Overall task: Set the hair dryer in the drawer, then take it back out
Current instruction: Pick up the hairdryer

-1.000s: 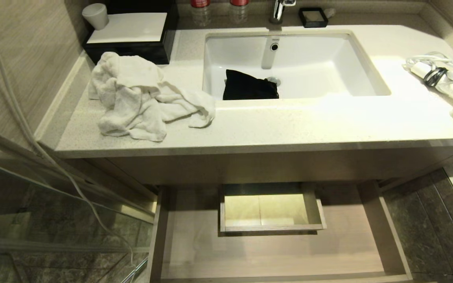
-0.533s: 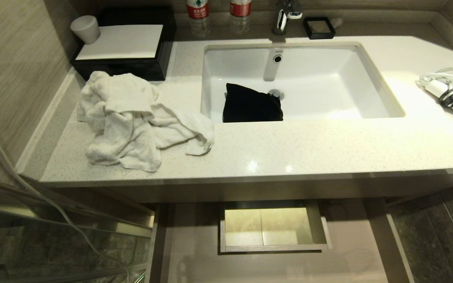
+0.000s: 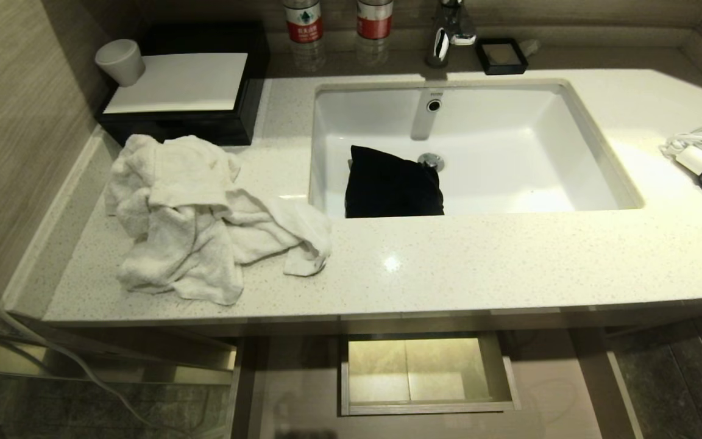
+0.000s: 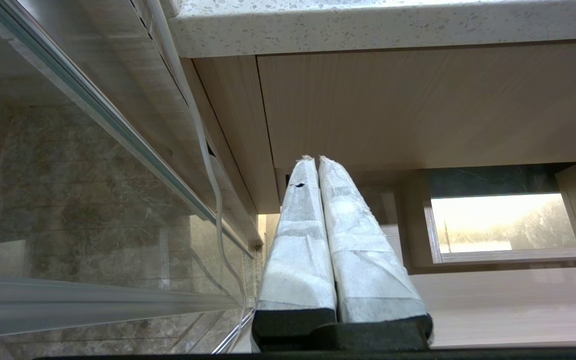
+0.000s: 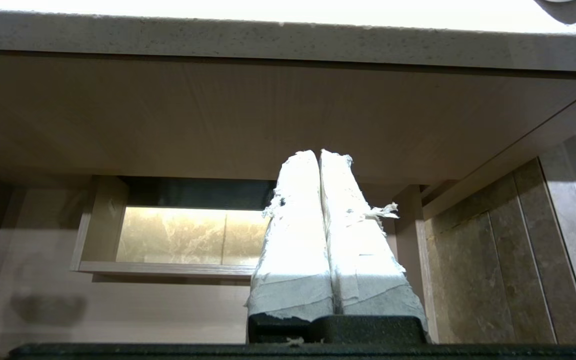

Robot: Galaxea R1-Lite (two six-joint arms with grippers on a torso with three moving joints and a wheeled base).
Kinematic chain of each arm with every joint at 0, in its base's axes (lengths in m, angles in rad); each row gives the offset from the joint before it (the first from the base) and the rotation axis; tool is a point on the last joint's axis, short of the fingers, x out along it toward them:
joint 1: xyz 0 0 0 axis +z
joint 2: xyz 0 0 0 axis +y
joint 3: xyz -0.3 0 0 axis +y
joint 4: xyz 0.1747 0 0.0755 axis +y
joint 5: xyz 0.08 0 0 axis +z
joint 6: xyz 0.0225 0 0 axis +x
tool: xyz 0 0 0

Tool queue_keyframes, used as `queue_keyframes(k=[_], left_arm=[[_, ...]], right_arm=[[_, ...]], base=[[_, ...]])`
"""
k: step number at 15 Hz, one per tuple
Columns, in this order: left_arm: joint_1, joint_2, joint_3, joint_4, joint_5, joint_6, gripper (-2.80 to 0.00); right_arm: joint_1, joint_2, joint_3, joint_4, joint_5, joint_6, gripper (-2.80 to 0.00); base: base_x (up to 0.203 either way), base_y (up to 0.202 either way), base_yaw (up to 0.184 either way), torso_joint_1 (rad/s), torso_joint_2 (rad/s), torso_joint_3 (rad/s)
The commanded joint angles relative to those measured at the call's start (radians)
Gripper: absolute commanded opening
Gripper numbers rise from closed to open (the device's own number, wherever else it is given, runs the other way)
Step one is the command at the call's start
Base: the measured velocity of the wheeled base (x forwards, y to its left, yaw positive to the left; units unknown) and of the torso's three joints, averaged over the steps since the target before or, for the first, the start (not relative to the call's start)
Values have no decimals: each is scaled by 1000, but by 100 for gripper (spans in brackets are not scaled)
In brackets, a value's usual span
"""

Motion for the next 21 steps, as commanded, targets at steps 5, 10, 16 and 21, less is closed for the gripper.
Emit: queue_keyframes(k=[5,10,16,21], left_arm=[[0,0,1,0,0,0,-280],[0,0,2,0,0,0,-280],[0,0,0,0,0,0,-280],[0,0,2,0,0,0,-280]], right_arm=[[0,0,2,-1,1,-1,-280],[0,0,2,-1,-1,10,-280],[0,0,3,-1,2,0,-280],[0,2,-86,19,0,5,-280]], base=[[0,0,0,65,-46,23],[0,0,0,42,-24,13],[0,0,0,0,0,0],[0,0,0,0,0,0]])
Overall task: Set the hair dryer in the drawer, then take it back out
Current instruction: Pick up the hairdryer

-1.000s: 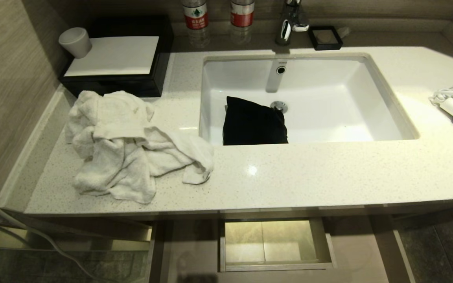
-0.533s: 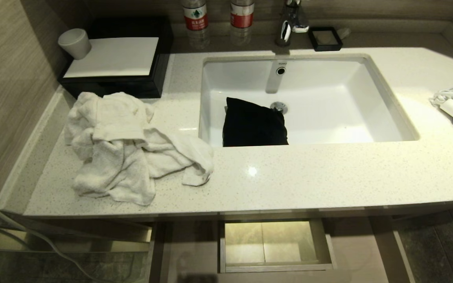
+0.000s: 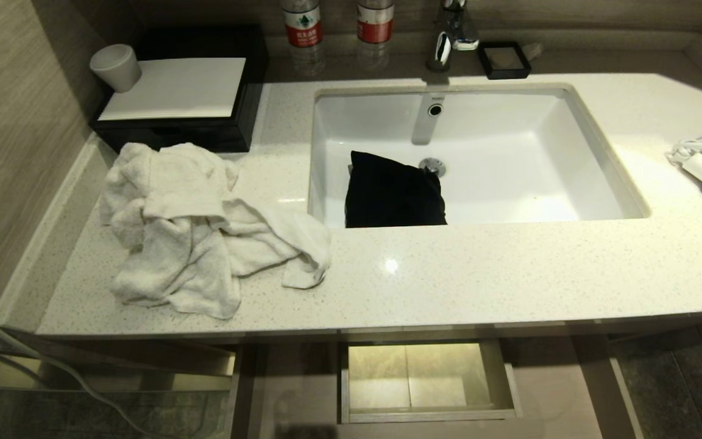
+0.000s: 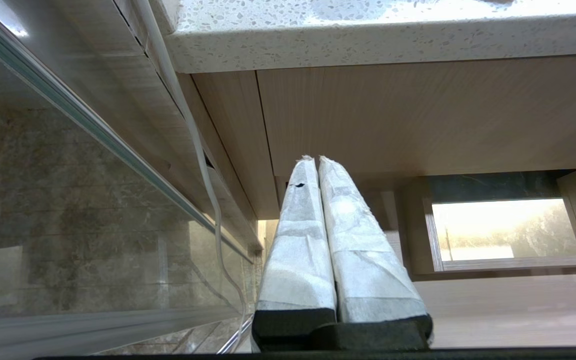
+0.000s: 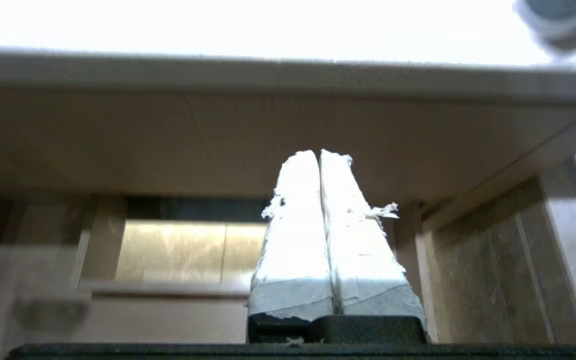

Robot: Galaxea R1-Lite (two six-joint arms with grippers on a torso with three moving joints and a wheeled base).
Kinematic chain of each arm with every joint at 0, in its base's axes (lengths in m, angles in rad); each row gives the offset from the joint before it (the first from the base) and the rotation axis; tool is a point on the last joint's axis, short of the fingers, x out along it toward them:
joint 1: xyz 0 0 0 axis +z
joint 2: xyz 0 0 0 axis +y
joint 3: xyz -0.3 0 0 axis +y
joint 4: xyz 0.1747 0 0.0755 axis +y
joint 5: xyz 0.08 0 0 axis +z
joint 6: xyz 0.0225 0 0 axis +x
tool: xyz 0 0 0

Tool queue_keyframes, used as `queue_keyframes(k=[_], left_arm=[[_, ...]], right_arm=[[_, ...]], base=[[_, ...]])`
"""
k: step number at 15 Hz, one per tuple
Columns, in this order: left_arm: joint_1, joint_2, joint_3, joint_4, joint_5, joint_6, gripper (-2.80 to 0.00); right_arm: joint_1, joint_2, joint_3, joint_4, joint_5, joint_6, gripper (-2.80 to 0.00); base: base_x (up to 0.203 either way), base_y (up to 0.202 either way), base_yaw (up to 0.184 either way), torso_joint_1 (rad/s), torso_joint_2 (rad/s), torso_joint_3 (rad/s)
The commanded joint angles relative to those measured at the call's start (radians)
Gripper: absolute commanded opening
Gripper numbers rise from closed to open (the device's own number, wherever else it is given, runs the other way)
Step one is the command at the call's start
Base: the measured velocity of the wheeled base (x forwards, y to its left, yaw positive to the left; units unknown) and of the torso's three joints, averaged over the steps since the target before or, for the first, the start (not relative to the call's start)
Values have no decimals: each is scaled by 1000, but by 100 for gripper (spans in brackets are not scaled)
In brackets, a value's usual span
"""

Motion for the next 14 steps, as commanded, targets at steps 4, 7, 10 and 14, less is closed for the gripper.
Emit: queue_keyframes(k=[4,7,10,14], left_arm=[[0,0,2,0,0,1,-280],[0,0,0,0,0,1,-280],[0,0,1,0,0,1,-280],[0,0,2,0,0,1,-280]], right_arm=[[0,39,-391,430,-13,-9,-280],[0,148,-567,626,-53,-27,-280],[-8,319,-663,643,-66,-30,-280],[-14,597,-843,651,-100,-31,-280]], base=[[0,0,0,0,0,0],[0,0,0,0,0,0],[0,0,0,0,0,0],[0,0,0,0,0,0]])
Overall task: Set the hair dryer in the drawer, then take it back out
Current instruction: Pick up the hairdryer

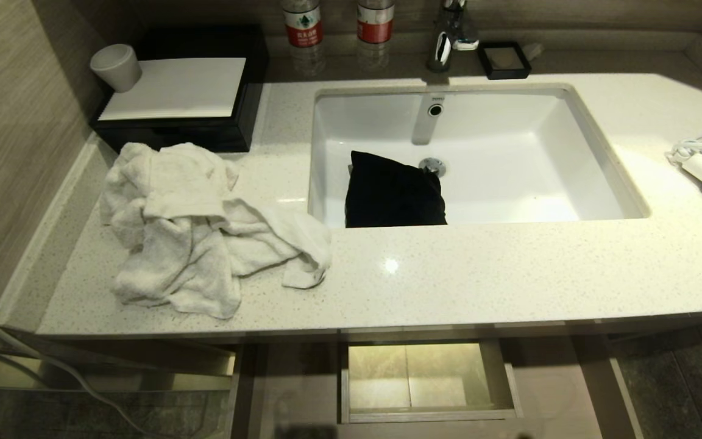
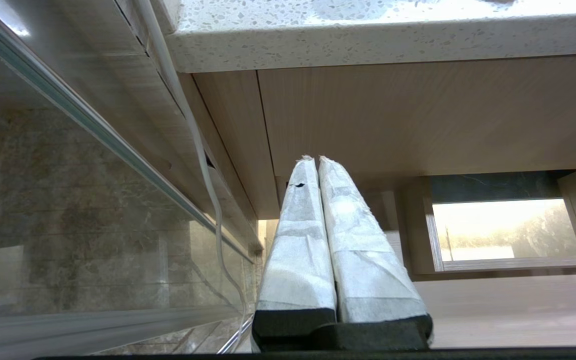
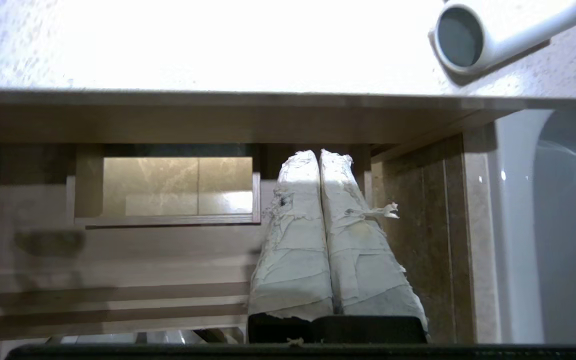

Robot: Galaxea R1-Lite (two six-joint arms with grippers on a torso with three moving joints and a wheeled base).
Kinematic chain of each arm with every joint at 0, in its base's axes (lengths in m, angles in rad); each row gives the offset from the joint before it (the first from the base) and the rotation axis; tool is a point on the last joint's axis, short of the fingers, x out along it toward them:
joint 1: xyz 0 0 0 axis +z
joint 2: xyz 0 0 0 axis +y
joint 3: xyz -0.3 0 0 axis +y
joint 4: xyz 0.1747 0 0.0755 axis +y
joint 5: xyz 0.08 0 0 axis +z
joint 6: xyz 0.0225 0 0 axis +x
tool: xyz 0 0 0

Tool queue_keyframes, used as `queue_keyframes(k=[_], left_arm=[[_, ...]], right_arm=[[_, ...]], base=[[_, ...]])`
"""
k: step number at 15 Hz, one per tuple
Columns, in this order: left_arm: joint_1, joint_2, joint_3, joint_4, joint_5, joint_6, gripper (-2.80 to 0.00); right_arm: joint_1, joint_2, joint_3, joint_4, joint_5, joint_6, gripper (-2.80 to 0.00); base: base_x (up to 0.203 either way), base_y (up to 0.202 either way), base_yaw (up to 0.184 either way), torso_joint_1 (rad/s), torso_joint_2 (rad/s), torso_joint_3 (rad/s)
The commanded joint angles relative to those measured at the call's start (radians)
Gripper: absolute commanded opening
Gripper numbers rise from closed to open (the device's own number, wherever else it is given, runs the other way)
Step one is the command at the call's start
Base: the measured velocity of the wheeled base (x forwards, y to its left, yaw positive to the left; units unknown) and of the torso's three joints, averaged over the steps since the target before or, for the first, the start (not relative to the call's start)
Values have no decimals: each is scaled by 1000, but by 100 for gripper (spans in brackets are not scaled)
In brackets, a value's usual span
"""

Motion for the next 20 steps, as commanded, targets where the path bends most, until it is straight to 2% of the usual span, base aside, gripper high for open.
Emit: queue_keyframes(k=[1,4,7,9,11,14,17,20], left_arm=[[0,0,0,0,0,0,-280],[0,0,2,0,0,0,-280],[0,0,1,0,0,0,-280],[0,0,1,0,0,0,-280],[0,0,2,0,0,0,-280],[0,0,2,0,0,0,-280],[0,0,2,0,0,0,-280],[0,-2,1,0,0,0,-280]], right_arm=[[-3,231,-122,3,-16,0,-280],[-34,471,-279,-18,-18,-36,-280],[-217,646,-380,-75,25,-161,-280],[-275,692,-407,-101,104,-203,-280],[-362,732,-413,-127,137,-242,-280],[-395,810,-425,-187,161,-258,-280],[-478,886,-485,-234,222,-314,-280],[-506,923,-504,-256,229,-324,-280]], base=[[0,0,0,0,0,0],[0,0,0,0,0,0],[0,0,0,0,0,0],[0,0,0,0,0,0],[0,0,0,0,0,0],[0,0,0,0,0,0],[0,0,0,0,0,0],[0,0,0,0,0,0]])
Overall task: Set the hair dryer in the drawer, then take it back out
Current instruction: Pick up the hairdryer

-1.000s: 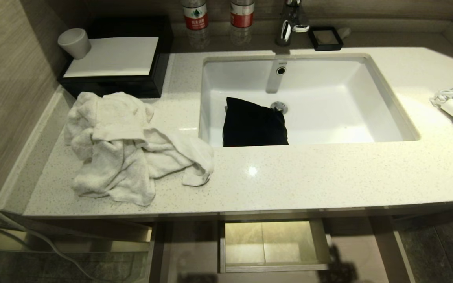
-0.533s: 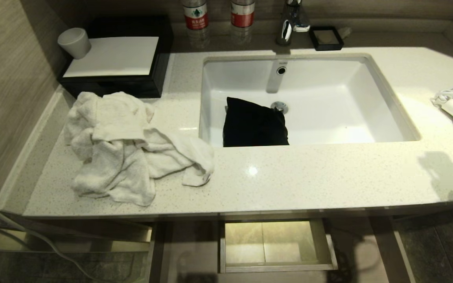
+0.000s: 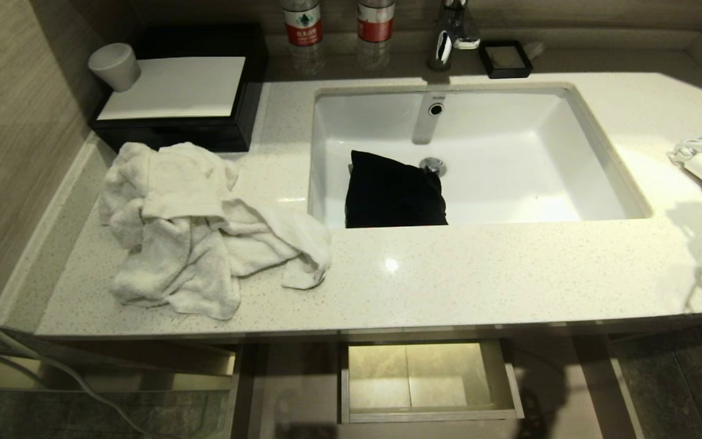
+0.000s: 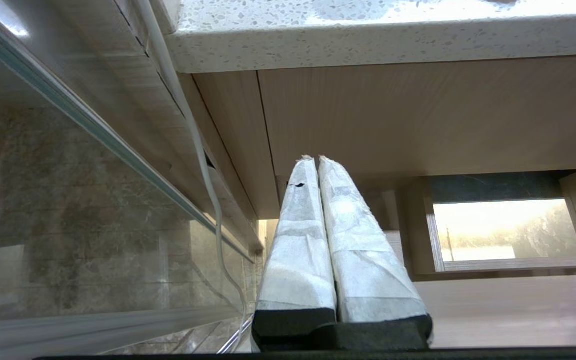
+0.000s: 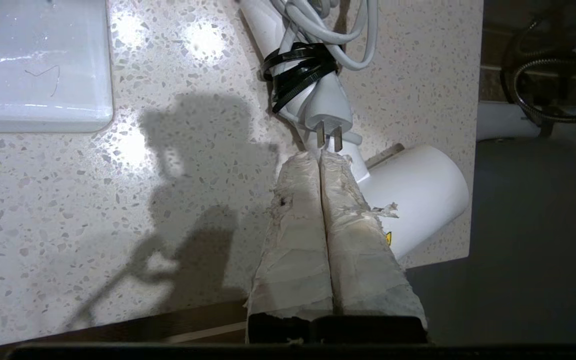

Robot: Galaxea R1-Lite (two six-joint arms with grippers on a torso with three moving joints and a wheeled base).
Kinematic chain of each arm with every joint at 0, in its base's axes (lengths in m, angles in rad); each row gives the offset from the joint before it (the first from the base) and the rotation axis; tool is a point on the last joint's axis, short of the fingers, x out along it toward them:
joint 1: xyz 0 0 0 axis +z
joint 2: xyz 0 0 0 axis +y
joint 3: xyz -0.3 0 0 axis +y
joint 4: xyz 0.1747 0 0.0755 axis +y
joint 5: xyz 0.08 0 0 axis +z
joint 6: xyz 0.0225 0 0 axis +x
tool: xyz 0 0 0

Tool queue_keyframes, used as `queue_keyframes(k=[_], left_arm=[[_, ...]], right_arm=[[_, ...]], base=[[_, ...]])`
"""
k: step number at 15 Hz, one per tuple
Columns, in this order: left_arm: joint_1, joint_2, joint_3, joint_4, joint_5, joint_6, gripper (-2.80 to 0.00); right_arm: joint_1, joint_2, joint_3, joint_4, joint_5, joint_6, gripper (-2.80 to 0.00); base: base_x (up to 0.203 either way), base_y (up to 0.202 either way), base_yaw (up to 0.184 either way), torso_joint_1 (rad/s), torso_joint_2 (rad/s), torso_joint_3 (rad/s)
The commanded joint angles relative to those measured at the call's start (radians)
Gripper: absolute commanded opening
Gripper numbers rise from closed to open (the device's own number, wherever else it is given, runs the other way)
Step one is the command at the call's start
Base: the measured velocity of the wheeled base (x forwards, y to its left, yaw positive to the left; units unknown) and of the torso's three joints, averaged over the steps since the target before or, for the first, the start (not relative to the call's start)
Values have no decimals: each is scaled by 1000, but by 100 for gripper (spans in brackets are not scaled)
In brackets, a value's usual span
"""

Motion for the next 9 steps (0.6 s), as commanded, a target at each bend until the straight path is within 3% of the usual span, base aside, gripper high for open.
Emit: queue_keyframes(k=[1,2,3,9], left_arm=[[0,0,2,0,0,0,-280],[0,0,2,0,0,0,-280],[0,0,2,0,0,0,-280],[0,0,1,0,0,0,-280]], right_arm=[[-41,57,-30,-6,14,-6,-280],[-54,68,-34,-3,41,-7,-280],[-56,74,-35,1,60,-9,0],[-126,131,-59,5,203,-84,0]], base=[[0,0,0,0,0,0],[0,0,0,0,0,0],[0,0,0,0,0,0],[0,0,0,0,0,0]])
